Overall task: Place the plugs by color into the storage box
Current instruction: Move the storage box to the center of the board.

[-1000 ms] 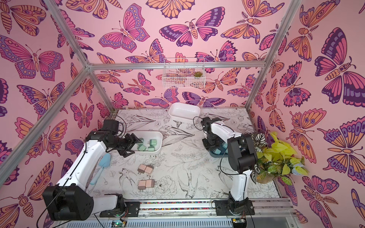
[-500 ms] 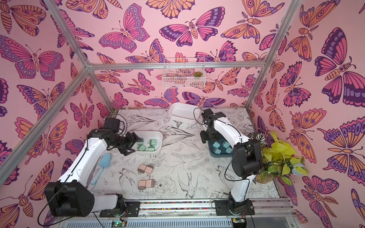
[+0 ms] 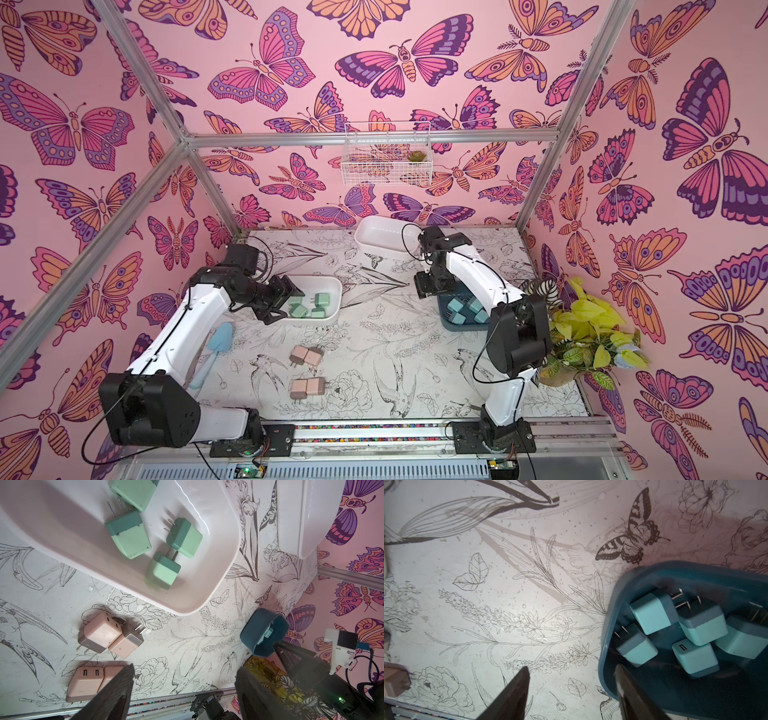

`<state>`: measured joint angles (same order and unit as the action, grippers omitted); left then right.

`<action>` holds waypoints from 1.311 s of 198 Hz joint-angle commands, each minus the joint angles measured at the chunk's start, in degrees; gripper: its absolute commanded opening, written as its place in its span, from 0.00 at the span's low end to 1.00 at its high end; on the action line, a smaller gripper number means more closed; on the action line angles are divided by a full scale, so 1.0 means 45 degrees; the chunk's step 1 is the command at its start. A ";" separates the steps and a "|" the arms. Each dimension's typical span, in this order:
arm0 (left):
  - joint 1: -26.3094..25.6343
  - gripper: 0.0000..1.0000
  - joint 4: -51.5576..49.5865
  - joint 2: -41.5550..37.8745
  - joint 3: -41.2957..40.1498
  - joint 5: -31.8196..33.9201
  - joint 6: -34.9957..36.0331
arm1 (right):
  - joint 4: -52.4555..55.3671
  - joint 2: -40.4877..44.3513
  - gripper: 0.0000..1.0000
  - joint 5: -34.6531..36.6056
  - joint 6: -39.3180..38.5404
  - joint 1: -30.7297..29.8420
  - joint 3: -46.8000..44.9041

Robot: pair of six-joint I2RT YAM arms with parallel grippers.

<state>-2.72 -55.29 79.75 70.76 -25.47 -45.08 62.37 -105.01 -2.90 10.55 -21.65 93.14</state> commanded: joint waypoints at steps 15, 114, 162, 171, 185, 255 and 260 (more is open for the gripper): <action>-0.0078 0.79 -0.0037 0.0264 0.0356 0.0192 0.0076 | 0.0086 -0.0673 0.67 -0.0389 0.0391 -0.0237 0.1049; -0.1325 0.79 -0.0099 0.0727 0.1105 -0.0173 -0.0611 | 0.0159 -0.6572 0.73 -0.1137 0.4048 0.1010 0.8969; -0.1454 0.79 -0.0529 0.0865 0.1433 -0.0209 -0.0302 | -0.3051 -0.7337 0.71 -0.3252 0.6566 0.2218 0.8105; -0.1465 0.79 -0.0615 0.0898 0.1549 -0.0197 -0.0239 | -0.3633 -0.7381 0.70 -0.3509 0.6787 0.2300 0.7933; -0.1465 0.79 -0.0735 0.0968 0.1675 -0.0218 -0.0150 | -0.4432 -0.7497 0.70 -0.3828 0.6983 0.2314 0.7876; -0.1460 0.79 -0.1554 0.1208 0.2272 -0.0214 0.0454 | -0.6237 -0.8779 0.66 -0.3675 0.8800 0.2320 0.8100; -0.1453 0.79 -0.1608 0.1205 0.2300 -0.0218 0.0493 | -0.6258 -0.8847 0.65 -0.3658 0.8869 0.2311 0.8115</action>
<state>-9.30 -59.20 84.58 79.64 -26.09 -45.01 36.99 -141.64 -19.42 46.37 -11.03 128.62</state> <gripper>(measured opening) 0.792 0.666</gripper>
